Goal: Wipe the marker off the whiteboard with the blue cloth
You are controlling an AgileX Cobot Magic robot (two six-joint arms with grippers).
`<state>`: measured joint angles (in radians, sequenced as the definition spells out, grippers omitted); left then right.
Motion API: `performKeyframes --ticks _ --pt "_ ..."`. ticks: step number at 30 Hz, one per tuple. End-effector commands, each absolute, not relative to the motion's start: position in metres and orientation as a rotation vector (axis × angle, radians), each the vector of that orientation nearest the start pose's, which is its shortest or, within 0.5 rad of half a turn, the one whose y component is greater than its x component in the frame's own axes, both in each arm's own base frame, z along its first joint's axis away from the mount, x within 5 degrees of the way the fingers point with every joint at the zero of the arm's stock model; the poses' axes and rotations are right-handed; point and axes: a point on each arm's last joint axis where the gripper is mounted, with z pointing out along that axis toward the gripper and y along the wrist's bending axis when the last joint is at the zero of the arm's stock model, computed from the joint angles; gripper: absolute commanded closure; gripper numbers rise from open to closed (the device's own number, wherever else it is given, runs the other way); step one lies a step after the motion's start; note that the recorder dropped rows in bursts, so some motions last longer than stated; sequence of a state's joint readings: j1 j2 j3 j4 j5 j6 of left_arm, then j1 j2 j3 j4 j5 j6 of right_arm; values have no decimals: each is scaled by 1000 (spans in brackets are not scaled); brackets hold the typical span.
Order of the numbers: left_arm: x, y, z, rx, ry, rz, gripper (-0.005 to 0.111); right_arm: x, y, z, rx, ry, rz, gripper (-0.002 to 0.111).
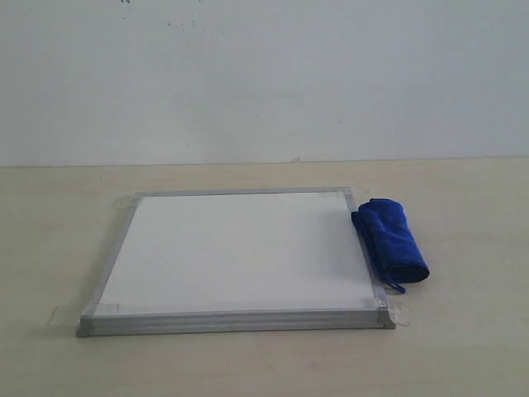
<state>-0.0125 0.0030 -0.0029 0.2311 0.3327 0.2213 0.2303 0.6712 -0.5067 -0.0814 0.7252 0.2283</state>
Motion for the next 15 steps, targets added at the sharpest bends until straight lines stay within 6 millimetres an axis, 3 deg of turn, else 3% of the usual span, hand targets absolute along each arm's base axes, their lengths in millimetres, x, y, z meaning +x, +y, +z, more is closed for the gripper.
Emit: performKeyframes --ticks 1,7,12,15 --pt "54 6 184 358 1785 375 103 107 20 273 -43 2310 139 108" --pt "54 6 184 358 1785 375 103 78 9 290 21 2113 142 108" --pt "54 6 184 358 1785 375 103 54 -1 314 135 1794 130 108" --pt "54 6 184 358 1785 375 103 48 -3 315 170 1702 99 108"
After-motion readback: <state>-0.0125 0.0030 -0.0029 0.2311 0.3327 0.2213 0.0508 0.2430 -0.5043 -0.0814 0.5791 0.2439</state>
